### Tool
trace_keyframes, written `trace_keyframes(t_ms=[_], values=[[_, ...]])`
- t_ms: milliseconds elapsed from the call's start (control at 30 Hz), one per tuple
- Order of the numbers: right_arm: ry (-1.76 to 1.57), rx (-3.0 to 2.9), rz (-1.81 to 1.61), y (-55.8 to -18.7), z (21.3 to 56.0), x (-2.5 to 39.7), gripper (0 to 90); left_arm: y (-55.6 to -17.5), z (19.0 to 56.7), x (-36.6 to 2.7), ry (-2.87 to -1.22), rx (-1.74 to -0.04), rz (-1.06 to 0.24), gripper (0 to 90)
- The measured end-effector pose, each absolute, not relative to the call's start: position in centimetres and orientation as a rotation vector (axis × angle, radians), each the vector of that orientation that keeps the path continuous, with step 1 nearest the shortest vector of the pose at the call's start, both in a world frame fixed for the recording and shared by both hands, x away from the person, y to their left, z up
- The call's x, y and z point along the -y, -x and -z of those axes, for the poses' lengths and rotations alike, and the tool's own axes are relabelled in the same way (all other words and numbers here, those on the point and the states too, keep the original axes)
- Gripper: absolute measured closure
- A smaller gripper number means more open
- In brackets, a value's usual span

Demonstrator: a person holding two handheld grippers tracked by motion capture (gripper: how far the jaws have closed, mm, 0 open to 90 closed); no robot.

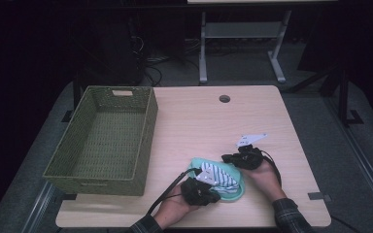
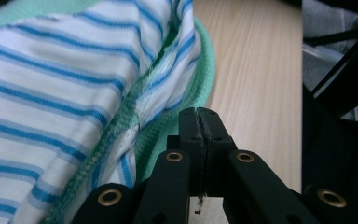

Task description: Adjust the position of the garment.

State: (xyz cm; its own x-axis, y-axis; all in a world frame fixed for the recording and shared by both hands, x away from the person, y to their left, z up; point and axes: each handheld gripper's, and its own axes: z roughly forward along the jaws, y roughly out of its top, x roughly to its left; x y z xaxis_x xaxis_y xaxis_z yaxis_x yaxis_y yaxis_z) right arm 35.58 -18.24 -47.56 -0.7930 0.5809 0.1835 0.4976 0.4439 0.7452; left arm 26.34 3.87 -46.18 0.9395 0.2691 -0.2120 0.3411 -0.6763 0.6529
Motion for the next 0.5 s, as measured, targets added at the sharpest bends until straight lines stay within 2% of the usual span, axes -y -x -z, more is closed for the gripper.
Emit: trace_keyframes(t_ms=[500], values=[[-0.966,-2.602,-1.269,-35.2,48.0,18.8,89.7,-27.8,46.2,-5.3,-2.356,-0.51,0.06,88.7]])
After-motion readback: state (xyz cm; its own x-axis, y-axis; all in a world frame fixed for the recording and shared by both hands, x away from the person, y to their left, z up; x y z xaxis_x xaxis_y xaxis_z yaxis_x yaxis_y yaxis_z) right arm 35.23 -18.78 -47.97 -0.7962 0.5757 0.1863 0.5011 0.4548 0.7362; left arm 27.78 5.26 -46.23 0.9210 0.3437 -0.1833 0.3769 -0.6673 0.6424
